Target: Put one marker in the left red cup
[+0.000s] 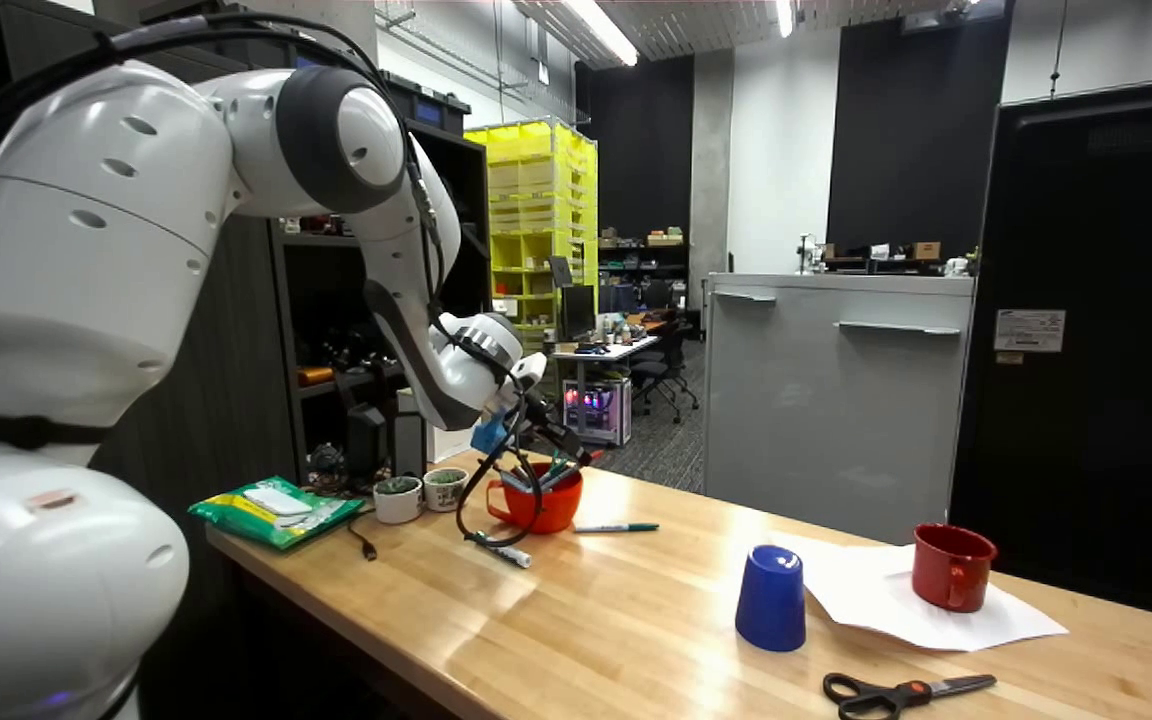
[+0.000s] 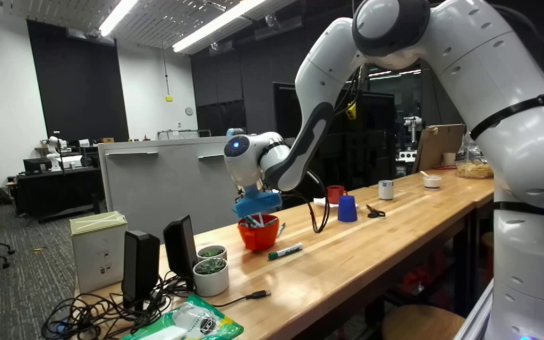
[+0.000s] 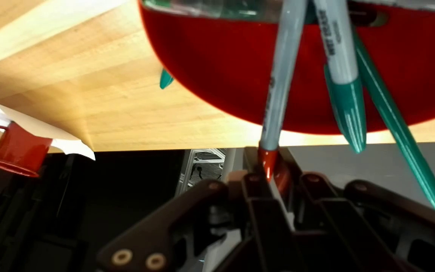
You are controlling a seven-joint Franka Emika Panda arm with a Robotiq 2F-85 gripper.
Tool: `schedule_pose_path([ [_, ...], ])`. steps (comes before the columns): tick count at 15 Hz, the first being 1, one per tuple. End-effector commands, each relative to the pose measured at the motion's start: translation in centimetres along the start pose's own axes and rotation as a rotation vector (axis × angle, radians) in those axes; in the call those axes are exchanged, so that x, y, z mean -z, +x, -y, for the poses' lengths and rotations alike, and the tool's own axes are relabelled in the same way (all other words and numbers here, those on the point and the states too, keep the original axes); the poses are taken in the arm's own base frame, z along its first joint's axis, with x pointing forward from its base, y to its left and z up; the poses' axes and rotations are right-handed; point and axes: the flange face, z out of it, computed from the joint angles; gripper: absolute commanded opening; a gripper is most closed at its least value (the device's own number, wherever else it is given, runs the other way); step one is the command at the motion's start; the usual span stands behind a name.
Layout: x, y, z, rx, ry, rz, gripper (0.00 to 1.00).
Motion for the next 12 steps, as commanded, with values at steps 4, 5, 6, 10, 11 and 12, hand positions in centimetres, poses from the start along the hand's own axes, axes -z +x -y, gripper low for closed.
schedule_pose_path([
  [4,1.0,-0.1,-0.4,-0.015,-0.014,-0.013,0.62],
  [5,1.0,-0.1,-0.4,-0.016,-0.015,-0.013,0.68],
  [6,1.0,-0.1,-0.4,-0.018,-0.015,-0.011,0.74],
  [10,1.7,0.0,-0.5,-0.012,-0.003,0.002,0.99],
  [11,2.0,0.1,-0.5,-0.013,0.000,0.000,1.00],
  [12,2.2,0.2,-0.5,-0.014,0.003,-0.002,1.00],
])
